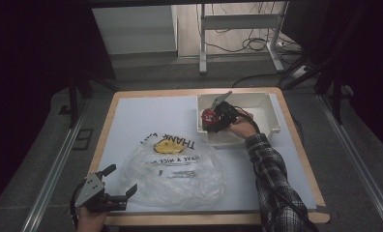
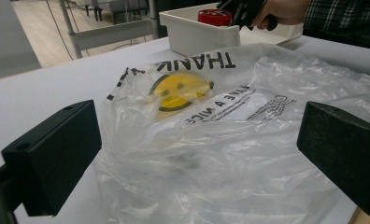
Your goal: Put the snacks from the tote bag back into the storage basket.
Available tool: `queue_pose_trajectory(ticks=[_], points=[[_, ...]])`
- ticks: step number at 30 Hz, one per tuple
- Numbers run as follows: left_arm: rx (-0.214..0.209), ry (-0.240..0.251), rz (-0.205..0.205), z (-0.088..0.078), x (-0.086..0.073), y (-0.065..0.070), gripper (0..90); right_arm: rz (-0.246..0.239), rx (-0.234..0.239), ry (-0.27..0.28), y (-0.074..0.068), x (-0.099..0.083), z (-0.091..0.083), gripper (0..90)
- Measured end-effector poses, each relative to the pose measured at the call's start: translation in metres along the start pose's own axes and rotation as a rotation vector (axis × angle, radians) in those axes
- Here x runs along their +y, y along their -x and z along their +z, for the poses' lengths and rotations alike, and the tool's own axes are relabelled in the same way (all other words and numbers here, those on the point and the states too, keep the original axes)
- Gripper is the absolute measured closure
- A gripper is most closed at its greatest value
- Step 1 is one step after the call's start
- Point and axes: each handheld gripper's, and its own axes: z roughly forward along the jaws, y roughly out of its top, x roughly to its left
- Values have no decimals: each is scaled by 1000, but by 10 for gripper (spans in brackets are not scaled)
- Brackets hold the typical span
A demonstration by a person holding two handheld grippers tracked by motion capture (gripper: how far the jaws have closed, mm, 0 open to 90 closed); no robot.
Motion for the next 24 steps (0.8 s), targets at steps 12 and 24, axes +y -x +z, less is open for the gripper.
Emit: queue_pose_trajectory(ticks=[12,24], points=[[0,2,0,0,0,0,0,-32,23,-11,1,-2,12,259],[-1,0,1,0,0,0,0,-30,32,-1,5,-5,16,256]])
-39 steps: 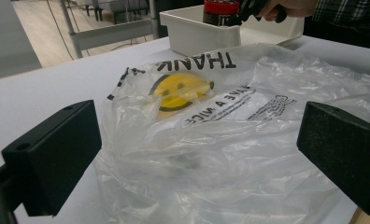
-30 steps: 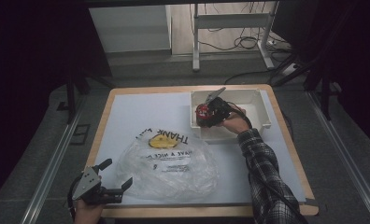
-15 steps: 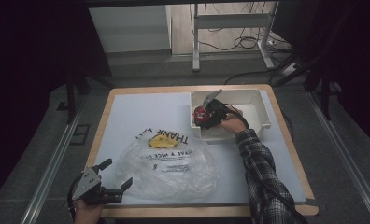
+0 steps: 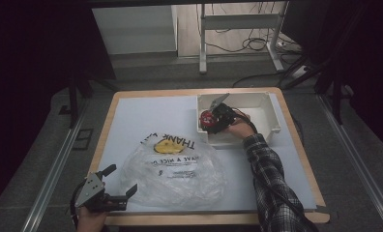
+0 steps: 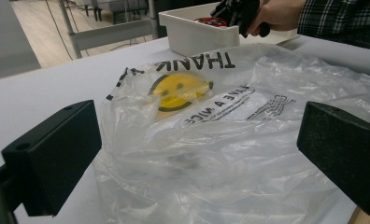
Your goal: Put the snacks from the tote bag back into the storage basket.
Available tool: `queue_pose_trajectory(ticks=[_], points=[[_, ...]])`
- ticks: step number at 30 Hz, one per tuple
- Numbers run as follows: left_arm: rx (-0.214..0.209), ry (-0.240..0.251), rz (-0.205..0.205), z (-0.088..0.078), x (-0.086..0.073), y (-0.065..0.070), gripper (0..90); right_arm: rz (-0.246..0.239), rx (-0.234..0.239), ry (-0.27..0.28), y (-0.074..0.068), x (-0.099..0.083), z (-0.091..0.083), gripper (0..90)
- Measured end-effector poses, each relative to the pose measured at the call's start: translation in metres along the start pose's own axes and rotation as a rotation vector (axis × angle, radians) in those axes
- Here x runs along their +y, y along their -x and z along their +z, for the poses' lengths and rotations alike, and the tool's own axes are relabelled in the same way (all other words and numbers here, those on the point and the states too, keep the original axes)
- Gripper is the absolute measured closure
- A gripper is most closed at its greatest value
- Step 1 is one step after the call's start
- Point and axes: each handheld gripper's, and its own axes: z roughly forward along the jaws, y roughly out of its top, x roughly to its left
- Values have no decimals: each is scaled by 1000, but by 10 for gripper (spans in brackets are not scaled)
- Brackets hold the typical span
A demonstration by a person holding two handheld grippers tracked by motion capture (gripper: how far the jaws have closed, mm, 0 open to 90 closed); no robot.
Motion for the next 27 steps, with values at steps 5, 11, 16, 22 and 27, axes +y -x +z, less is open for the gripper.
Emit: queue_pose_trajectory(ticks=[5,11,16,22,27], points=[[0,-1,1,0,0,0,0,2,0,0,0,0,0,255],[0,-2,2,0,0,0,0,12,-13,-1,-1,0,0,246],[0,-3,2,0,0,0,0,19,-11,10,-3,1,1,194],[0,-3,3,0,0,0,0,15,-8,-6,-6,4,2,138],[1,-4,4,0,0,0,0,28,-15,-5,-7,6,-1,121]])
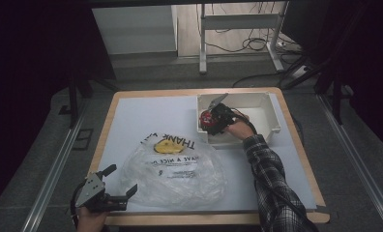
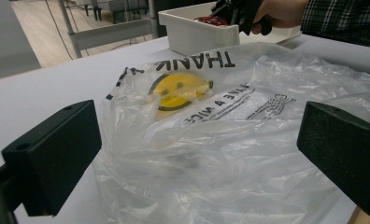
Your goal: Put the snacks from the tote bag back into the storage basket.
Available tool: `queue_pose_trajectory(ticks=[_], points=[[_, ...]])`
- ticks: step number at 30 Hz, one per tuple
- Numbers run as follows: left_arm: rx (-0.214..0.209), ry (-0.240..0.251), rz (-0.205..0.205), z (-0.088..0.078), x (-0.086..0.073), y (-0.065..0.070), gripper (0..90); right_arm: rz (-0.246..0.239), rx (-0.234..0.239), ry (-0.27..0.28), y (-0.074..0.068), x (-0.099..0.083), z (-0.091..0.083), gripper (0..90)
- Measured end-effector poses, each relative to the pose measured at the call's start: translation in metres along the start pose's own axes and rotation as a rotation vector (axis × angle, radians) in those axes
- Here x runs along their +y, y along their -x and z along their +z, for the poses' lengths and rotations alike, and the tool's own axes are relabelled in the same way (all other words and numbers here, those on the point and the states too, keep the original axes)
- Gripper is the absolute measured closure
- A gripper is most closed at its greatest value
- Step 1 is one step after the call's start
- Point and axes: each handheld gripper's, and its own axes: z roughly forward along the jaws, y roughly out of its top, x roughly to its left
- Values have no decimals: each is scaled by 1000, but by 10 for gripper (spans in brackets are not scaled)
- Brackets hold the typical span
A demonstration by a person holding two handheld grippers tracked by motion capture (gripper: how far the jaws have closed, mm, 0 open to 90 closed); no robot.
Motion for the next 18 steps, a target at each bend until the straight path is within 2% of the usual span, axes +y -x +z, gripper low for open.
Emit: queue_pose_trajectory(ticks=[18], points=[[1,-3,3,0,0,0,0,2,-32,20,-7,1,-13,83]])
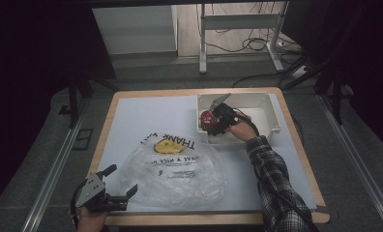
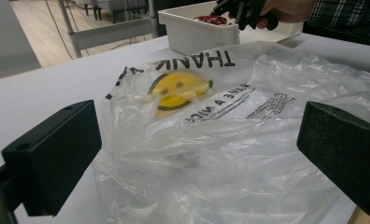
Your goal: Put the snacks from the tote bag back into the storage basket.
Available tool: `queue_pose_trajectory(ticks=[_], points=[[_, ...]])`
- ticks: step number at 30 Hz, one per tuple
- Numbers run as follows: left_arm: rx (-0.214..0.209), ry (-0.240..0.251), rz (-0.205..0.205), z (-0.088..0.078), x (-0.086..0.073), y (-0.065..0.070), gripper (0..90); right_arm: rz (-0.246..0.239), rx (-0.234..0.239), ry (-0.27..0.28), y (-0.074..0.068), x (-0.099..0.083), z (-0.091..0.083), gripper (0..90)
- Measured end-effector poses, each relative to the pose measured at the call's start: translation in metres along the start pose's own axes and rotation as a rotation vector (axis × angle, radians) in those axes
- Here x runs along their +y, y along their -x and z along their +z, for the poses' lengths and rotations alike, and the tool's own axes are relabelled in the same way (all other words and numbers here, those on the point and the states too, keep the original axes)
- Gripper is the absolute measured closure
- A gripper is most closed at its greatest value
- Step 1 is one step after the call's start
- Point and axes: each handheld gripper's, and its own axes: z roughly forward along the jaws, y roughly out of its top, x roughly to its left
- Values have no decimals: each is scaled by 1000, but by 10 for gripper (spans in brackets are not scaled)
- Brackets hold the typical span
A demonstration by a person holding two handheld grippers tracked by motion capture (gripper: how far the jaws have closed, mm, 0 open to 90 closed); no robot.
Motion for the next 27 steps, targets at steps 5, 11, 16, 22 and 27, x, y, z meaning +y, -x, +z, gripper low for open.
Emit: queue_pose_trajectory(ticks=[5,11,16,22,27], points=[[0,-1,1,0,0,0,0,3,-8,10,-1,0,-3,80],[0,-3,2,0,0,1,0,10,-28,28,-4,0,-10,80],[1,-4,2,1,0,1,0,13,-45,50,-6,1,-19,80],[2,-4,1,1,0,0,0,11,-54,54,-9,0,-24,80],[2,-5,2,1,0,0,0,18,-62,58,-11,-2,-27,79]])
